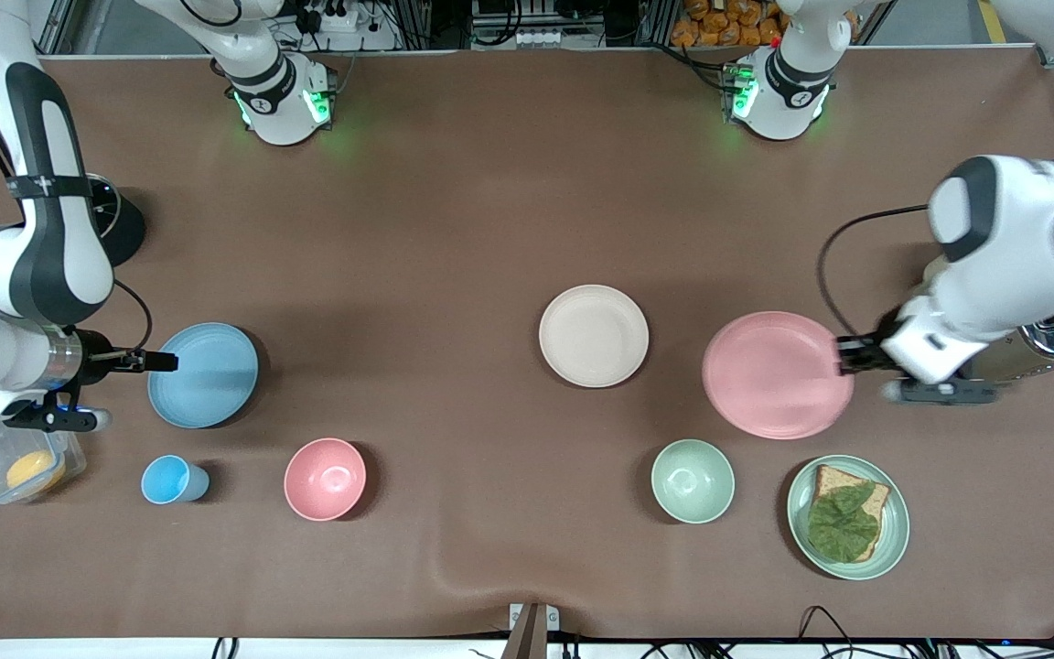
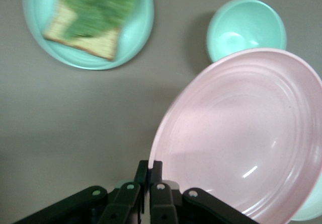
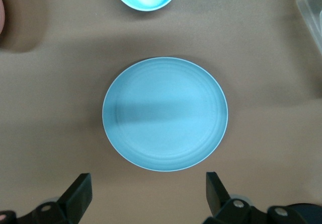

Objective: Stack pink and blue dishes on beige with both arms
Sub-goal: 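Grasp the pink plate rim with the left gripper and lift it, then carry the pink plate onto the beige plate with the left gripper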

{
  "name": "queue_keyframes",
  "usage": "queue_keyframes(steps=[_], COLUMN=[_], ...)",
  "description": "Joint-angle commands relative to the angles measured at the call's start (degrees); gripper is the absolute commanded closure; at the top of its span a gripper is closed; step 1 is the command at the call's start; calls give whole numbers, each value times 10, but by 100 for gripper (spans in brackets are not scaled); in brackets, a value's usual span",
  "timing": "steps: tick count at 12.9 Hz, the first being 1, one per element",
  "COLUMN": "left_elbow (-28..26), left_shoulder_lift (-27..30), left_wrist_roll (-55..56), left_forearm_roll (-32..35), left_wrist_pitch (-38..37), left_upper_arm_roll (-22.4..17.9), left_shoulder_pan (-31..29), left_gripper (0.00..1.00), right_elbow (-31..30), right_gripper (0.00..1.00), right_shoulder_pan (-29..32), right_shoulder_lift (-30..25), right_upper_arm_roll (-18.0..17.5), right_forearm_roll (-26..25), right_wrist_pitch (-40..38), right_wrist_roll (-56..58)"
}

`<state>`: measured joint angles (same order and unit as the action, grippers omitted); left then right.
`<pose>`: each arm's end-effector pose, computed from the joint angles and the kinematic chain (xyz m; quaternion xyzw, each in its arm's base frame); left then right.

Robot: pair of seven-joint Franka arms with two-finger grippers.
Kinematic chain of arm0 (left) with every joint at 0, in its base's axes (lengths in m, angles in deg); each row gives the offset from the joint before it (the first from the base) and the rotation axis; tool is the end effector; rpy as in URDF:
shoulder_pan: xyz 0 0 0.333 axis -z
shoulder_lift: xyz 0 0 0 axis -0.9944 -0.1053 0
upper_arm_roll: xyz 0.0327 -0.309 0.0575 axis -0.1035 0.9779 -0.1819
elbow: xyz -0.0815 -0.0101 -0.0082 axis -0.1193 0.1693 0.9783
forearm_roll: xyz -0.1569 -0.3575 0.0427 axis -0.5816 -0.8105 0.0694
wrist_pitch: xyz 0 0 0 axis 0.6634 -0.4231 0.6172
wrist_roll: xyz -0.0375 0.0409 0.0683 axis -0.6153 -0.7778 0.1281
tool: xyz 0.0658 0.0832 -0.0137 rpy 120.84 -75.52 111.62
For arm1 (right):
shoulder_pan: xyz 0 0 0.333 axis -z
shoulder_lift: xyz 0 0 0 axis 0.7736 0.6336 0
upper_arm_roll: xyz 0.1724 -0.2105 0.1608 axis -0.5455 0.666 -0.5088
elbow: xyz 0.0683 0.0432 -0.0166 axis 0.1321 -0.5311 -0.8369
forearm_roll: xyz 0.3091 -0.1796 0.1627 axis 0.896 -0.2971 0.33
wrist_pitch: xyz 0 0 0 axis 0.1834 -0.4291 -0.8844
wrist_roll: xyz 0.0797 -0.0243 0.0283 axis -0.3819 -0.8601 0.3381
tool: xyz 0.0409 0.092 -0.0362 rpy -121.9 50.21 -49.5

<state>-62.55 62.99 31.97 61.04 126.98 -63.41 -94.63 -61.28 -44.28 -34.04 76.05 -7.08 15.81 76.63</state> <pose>0.6235 -0.0979 0.3928 0.9974 -0.0189 0.0147 0.0683 0.6448 -0.0683 0.3515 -0.9924 0.0357 0.1177 0.0097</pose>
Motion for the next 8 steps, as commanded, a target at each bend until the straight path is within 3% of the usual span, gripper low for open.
queue_keyframes(steps=[1,8], left_elbow=[31,37], left_shoulder_lift=[-41,-71], left_wrist_roll=[29,144], left_forearm_roll=[-11,-8], left_wrist_pitch=[-2,32], left_upper_arm_roll=[2,1], left_shoulder_pan=[38,118], left_gripper=[100,100], right_elbow=[-3,-26], right_gripper=[0,0], right_shoulder_pan=[1,38], right_shoulder_lift=[-5,54], right_upper_arm_roll=[-3,-3], right_forearm_roll=[-3,-3], right_wrist_pitch=[0,89], right_wrist_roll=[-3,41])
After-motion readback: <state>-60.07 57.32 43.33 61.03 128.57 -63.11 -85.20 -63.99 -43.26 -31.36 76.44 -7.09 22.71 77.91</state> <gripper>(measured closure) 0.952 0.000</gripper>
